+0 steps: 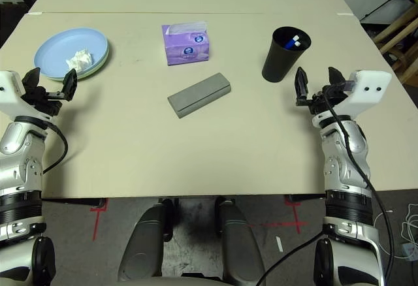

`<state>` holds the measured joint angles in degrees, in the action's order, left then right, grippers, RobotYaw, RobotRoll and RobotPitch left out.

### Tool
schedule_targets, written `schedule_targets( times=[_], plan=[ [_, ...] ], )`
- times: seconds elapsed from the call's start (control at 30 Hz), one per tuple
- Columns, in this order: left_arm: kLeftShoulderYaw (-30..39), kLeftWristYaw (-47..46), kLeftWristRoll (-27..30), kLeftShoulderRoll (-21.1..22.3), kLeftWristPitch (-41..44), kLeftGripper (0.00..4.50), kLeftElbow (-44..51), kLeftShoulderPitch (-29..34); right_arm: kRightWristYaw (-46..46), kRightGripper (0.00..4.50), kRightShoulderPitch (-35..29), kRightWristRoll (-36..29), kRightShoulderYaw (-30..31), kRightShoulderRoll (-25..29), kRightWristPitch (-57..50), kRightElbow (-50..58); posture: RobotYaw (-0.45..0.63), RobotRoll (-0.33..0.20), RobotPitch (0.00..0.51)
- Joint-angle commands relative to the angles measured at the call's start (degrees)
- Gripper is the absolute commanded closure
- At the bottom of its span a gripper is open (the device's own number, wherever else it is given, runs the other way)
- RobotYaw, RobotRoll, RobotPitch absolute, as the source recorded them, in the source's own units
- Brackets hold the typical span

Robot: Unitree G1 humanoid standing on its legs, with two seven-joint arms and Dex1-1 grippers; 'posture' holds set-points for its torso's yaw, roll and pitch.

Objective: Organize and tidy the items on the table.

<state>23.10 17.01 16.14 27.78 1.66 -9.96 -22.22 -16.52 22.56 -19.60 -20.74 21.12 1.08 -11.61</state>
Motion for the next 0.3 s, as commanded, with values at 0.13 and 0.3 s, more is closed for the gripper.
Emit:
schedule_targets(
  times=[0.13,0.3],
  plan=[
    [0.24,-0.87,0.21,-0.18,0.04,0.00,-0.27,0.22,0.56,0.04,-0.47,-0.20,-1.06,0.59,0.31,0.21,0.09,0.000,0.202],
    [-0.03,-0.96,0.23,-0.37,0.01,0.00,-0.34,0.30,0.80,0.04,-0.60,-0.15,-1.01,0.46,0.39,0.40,0.09,0.000,0.199]
  ],
)
